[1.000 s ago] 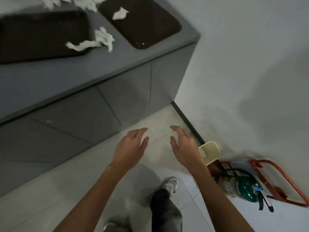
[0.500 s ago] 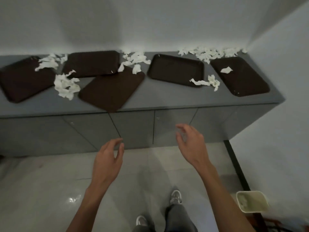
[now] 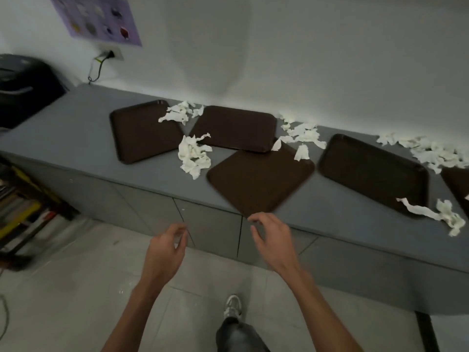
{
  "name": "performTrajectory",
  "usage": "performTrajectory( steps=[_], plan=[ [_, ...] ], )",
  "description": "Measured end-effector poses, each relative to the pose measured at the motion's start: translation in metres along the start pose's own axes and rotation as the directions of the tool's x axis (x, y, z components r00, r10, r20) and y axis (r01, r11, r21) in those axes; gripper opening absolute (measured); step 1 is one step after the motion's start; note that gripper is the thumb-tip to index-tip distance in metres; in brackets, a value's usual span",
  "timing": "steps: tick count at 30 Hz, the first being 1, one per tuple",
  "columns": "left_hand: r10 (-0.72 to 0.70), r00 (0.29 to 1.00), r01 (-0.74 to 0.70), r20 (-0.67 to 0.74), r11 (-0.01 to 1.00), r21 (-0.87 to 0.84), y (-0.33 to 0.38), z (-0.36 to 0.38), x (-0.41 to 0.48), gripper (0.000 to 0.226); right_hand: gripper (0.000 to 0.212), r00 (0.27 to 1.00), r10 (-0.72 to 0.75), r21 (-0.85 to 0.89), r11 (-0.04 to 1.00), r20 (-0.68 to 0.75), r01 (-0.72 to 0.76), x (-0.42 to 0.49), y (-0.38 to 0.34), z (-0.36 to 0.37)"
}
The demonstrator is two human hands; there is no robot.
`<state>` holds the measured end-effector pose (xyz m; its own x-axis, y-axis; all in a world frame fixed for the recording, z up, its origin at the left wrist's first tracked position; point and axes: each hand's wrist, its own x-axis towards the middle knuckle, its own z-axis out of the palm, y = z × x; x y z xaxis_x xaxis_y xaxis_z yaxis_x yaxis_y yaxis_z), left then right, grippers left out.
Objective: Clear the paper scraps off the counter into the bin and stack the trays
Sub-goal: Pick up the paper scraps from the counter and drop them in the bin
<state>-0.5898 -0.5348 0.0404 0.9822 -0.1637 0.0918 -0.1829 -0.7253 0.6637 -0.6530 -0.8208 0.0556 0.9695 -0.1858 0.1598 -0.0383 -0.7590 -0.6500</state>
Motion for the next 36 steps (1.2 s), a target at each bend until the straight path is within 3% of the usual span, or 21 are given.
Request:
performTrajectory(
  steps=[9,14,20,24,28,32,36],
  plan=[
    [-0.004,0.996,-0.009,0.090,0.990,0.138,-0.026,0.003,0.174,0.031,0.025,0.965,-0.079,-0.011,0.996,0.249,0.084,0.169,-0.049,0.067],
    [-0.007,0.976,-0.039,0.216,0.978,0.205,-0.039,0.028,0.275,0.038,0.021,0.969,-0.063,-0.018,0.997,0.240,0.069,0.229,-0.051,0.089],
    [-0.023,0.914,-0.101,0.406,0.954,0.282,-0.081,0.058,0.344,0.040,0.020,0.974,0.069,-0.069,0.996,0.218,-0.055,0.274,-0.043,0.116],
    [-0.006,0.933,-0.065,0.360,0.981,0.184,-0.110,0.040,0.353,0.026,0.019,0.967,0.171,-0.083,0.984,0.188,-0.158,0.292,-0.047,0.134],
    [0.099,0.966,-0.096,0.239,0.995,-0.022,-0.113,-0.013,0.374,0.036,0.022,0.958,0.242,-0.081,0.969,0.154,-0.232,0.317,-0.063,0.162],
    [0.101,0.978,-0.063,0.181,0.976,-0.208,-0.091,-0.074,0.387,0.045,0.035,0.964,0.235,-0.069,0.971,0.127,-0.227,0.352,-0.090,0.190],
    [0.073,0.993,-0.042,0.092,0.952,-0.304,-0.075,-0.124,0.395,0.028,0.051,0.966,0.213,-0.092,0.975,0.146,-0.201,0.386,-0.115,0.217]
  ],
)
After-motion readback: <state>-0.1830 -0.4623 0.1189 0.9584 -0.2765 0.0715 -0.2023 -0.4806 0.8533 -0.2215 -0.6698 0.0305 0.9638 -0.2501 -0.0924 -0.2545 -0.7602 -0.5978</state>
